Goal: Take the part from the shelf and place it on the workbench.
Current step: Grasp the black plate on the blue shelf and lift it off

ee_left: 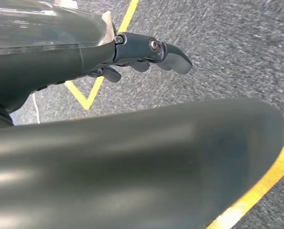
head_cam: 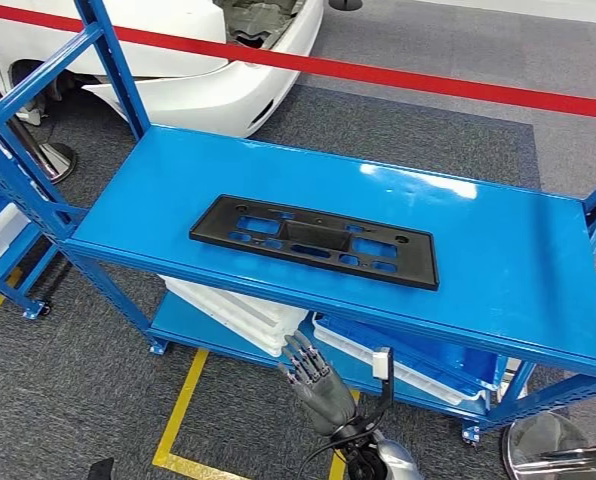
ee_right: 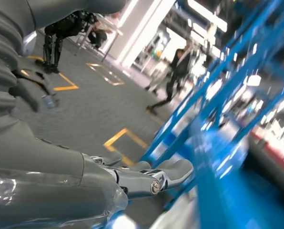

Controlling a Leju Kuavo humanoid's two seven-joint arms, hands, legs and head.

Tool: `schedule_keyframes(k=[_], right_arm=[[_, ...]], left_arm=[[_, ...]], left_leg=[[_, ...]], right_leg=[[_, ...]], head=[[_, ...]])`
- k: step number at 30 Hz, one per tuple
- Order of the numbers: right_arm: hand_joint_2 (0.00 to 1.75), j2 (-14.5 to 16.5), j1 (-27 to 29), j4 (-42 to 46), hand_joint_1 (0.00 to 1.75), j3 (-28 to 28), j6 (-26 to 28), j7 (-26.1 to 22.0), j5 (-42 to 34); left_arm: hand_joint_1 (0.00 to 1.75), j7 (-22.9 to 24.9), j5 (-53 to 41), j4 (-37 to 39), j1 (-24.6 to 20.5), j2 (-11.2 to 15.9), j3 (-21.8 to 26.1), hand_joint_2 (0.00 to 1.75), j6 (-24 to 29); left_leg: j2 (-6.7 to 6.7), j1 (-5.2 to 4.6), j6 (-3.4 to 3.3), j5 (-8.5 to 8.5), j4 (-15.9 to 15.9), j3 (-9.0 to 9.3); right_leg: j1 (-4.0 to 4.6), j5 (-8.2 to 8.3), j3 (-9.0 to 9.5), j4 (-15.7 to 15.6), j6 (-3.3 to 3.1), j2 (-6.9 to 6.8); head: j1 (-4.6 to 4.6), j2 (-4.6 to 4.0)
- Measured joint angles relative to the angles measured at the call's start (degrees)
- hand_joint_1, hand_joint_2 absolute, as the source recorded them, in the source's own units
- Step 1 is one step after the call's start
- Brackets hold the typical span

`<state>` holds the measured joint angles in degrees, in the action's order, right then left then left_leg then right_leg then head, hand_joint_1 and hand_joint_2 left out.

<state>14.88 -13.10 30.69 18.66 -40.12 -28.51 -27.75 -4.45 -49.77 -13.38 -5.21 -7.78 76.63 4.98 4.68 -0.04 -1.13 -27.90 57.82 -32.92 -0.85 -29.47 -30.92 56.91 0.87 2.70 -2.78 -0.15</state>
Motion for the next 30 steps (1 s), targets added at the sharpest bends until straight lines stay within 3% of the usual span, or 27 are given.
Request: schedule_keyframes(k=[3,9,14,21,30], right_arm=[[1.75,-0.3,0.2,-2.1,0.0,0.1,-0.3,-0.5,-0.5],[1.75,-0.5,0.4,-1.7,0.0,2.6,-3.1,-7.2,3.4],[1.75,-0.9,2.3,8.1,0.0,5.4,-4.2,-10.8,7.3],[1.75,-1.9,4.6,22.5,0.0,8.8,-4.3,-11.1,9.0],[1.75,-2.7,5.5,29.4,0.0,11.0,-4.3,-11.1,9.0]], left_arm=[[0.0,-0.4,0.0,0.0,0.0,0.2,0.0,0.0,0.0],[0.0,-0.3,0.0,0.0,0.0,0.5,0.0,0.0,0.1],[0.0,0.6,-0.1,0.0,0.1,0.6,0.0,0.0,0.4],[0.0,1.1,-0.2,0.1,0.1,0.6,0.0,0.0,0.3],[0.0,1.0,-0.4,0.1,0.0,0.6,0.0,0.0,0.1]], left_leg=[[0.0,0.0,0.0,0.0,0.0,-0.01],[0.0,0.03,0.0,0.0,0.0,-0.01],[0.0,0.03,0.0,0.0,0.0,-0.01],[0.0,0.01,0.0,0.0,0.0,-0.01],[0.0,0.02,0.0,0.0,0.0,0.0]], right_leg=[[0.0,0.0,-0.01,0.0,0.0,0.01],[0.02,0.0,-0.02,0.0,0.0,0.0],[0.01,0.0,-0.01,0.0,0.0,0.01],[0.01,0.0,0.0,0.0,0.0,0.01],[0.01,0.0,0.0,0.0,0.0,0.0]], head=[[-0.01,0.01],[-0.02,0.0],[-0.02,0.01],[-0.02,0.0],[-0.02,0.0]])
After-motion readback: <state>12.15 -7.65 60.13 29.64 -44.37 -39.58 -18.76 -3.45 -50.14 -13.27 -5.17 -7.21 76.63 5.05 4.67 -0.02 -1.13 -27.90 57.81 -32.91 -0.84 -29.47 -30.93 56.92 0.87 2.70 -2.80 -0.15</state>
